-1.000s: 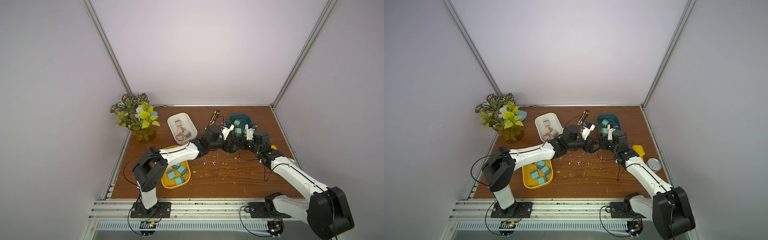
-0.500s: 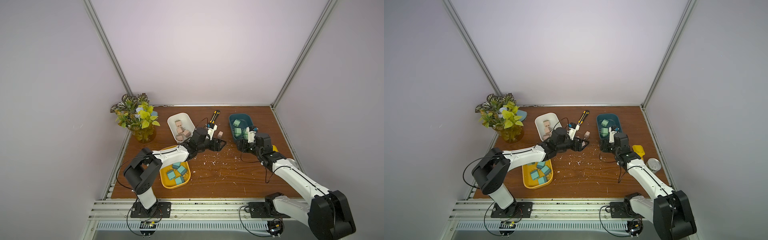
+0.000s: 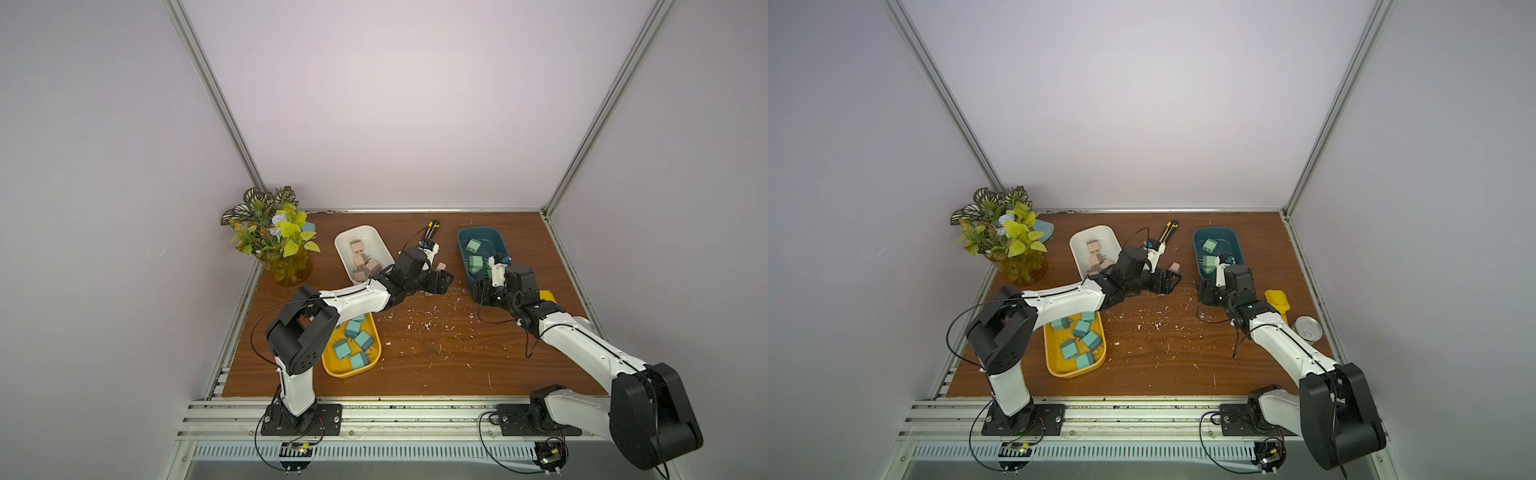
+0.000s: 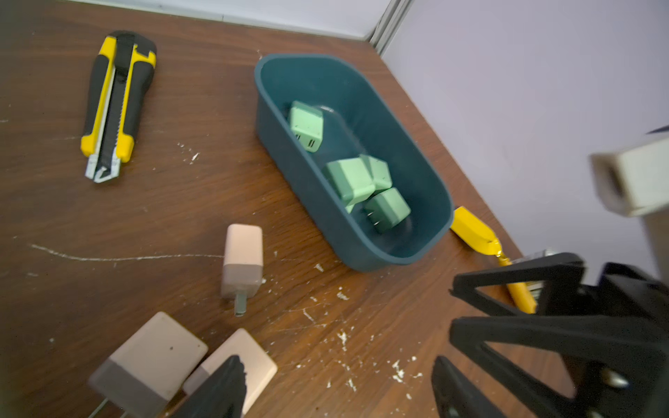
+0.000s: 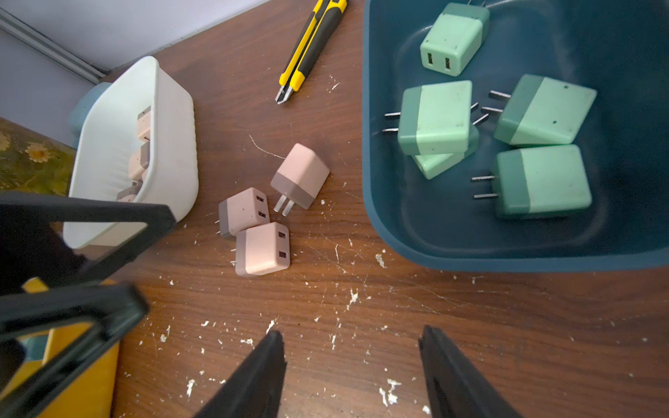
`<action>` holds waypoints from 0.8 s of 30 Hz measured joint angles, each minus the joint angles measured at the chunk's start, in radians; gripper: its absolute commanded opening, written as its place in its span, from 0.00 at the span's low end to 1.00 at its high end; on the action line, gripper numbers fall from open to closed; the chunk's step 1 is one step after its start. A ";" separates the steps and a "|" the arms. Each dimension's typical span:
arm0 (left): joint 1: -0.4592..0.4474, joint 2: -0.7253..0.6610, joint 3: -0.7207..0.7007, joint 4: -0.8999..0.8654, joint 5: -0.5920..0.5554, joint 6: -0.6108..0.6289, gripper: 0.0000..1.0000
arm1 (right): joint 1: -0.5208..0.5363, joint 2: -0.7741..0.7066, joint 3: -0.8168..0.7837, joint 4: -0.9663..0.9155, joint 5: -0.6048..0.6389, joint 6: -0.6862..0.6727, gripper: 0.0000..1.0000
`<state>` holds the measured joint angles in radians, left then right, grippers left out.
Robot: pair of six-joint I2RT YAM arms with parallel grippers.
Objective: Place the plugs by color into the storage box
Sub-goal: Pick up the plug from the center of the board.
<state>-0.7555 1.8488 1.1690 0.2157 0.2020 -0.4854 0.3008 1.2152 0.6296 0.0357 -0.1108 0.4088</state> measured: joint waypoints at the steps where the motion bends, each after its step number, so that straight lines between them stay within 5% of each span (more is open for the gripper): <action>1: 0.000 0.010 0.001 -0.008 -0.012 0.006 0.82 | 0.000 0.005 0.000 0.003 -0.004 0.000 0.65; 24: 0.005 0.214 0.157 -0.163 -0.114 0.071 0.72 | 0.014 0.044 0.000 0.030 -0.030 0.000 0.65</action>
<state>-0.7509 2.0624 1.3258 0.0532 0.0879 -0.4149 0.3149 1.2591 0.6296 0.0654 -0.1406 0.4091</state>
